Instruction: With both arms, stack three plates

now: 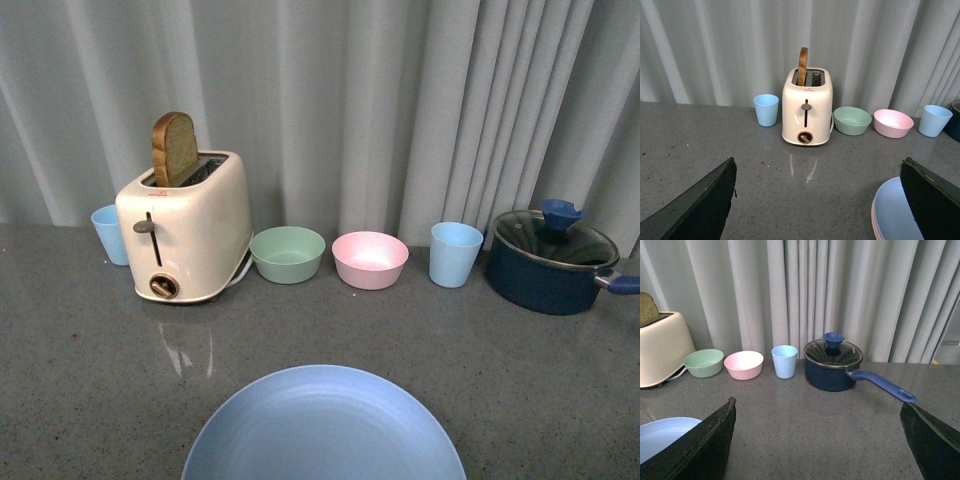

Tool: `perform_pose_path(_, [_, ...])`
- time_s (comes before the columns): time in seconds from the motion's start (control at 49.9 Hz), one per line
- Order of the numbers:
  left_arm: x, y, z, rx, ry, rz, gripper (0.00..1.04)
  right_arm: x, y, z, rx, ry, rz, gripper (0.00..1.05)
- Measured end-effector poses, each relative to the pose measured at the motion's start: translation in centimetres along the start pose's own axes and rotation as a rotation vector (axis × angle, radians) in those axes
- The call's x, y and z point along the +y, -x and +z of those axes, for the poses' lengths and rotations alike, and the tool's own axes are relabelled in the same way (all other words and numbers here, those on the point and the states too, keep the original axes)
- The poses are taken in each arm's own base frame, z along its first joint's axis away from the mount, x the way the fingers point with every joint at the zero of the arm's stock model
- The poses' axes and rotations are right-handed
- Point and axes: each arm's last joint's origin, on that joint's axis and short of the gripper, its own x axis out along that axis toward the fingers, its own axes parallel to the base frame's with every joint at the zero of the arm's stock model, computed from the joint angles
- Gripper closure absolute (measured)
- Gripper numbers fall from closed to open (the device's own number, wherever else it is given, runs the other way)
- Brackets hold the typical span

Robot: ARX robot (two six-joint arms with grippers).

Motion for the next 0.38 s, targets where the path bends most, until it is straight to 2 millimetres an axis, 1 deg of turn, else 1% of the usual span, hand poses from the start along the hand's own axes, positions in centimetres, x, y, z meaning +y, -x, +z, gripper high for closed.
perform_pose_path(0.381, [0.0,0.0,-0.01,0.0,0.0,0.0,0.07,0.0,0.0,0.0,0.0,0.0,0.0,0.07])
